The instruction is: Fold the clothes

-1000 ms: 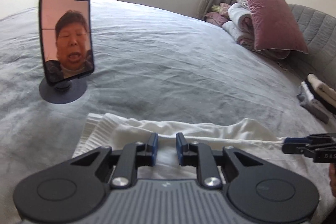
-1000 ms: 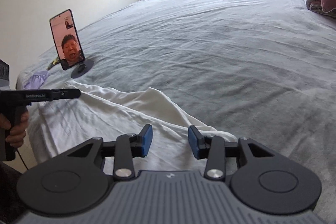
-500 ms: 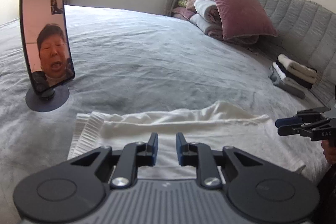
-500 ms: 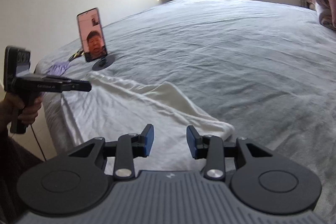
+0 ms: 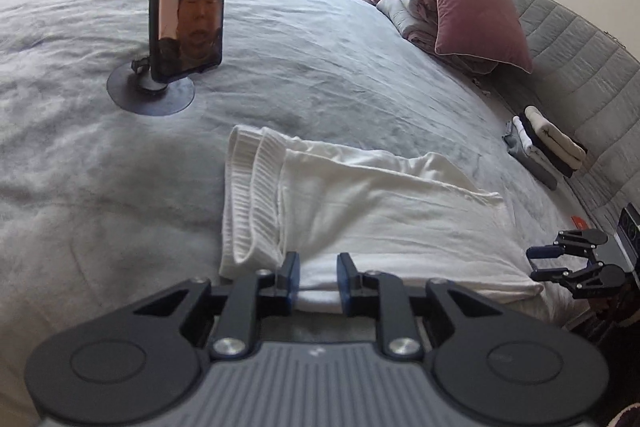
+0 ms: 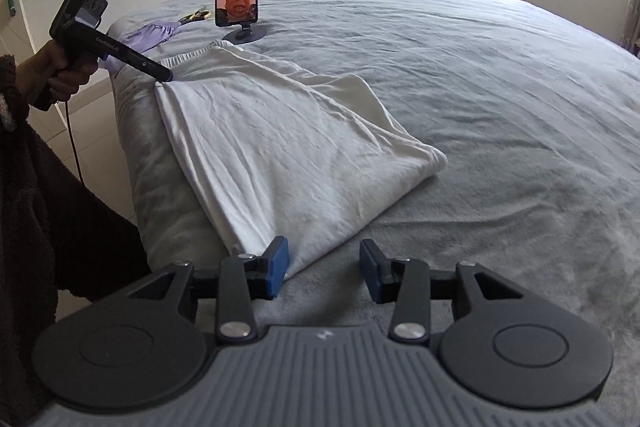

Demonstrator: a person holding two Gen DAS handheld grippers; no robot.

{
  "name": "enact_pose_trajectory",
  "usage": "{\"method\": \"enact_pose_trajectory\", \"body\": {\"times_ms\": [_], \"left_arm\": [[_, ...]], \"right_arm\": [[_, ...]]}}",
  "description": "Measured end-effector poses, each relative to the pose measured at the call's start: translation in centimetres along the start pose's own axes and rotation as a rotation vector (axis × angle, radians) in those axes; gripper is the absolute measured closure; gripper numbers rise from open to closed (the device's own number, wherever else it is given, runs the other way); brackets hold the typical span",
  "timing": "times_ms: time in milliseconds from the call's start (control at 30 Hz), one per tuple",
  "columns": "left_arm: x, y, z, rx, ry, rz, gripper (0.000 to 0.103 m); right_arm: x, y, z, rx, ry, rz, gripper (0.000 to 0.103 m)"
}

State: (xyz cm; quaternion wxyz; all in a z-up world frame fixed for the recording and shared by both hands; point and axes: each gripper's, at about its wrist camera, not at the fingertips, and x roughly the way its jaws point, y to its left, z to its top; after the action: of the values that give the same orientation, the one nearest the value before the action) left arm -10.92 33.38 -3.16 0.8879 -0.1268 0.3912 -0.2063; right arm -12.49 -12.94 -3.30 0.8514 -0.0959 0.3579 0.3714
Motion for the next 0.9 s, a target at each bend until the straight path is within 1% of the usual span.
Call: {"method": "enact_pose_trajectory", "body": {"times_ms": [67, 133, 233, 300, 367, 467, 500, 600, 767, 900], "left_arm": [[0.5, -1.9, 0.4, 0.059, -0.009, 0.019, 0.065], [1.4, -4.4, 0.7, 0.142, -0.007, 0.011, 0.062], [2.9, -8.5, 0.4, 0.274, -0.006, -0.037, 0.057], [3.9, -11.2, 0.1, 0.357, -0.006, -0.068, 0.050], [4.8, -13.7, -0.3, 0.435, -0.008, -0.101, 0.047], [5.4, -15.9, -1.0, 0.491, -0.010, -0.149, 0.043], [5.6, -16.5, -1.2, 0.506, -0.013, -0.161, 0.041], [5.9, -17.9, -1.8, 0.544, -0.020, -0.180, 0.040], [6.3, -19.8, -2.9, 0.611, -0.026, -0.194, 0.040], [6.7, -21.8, -4.2, 0.704, -0.014, -0.205, 0.040]], "right_arm": [[-0.6, -0.7, 0.1, 0.069, 0.000, 0.009, 0.059], [-1.1, -1.8, 0.3, 0.171, -0.003, 0.038, 0.059], [-1.6, -3.3, 0.4, 0.315, -0.003, 0.091, 0.059], [-1.8, -4.4, 0.2, 0.410, 0.008, 0.132, 0.059], [-1.8, -5.4, -0.2, 0.491, 0.017, 0.168, 0.059], [-1.6, -6.5, -0.8, 0.587, 0.035, 0.230, 0.059], [-1.5, -6.7, -0.9, 0.613, 0.042, 0.250, 0.059], [-1.2, -7.3, -1.4, 0.674, 0.062, 0.285, 0.059], [-0.6, -7.5, -1.6, 0.710, 0.091, 0.328, 0.057], [0.1, -7.5, -1.5, 0.729, 0.106, 0.362, 0.057]]}}
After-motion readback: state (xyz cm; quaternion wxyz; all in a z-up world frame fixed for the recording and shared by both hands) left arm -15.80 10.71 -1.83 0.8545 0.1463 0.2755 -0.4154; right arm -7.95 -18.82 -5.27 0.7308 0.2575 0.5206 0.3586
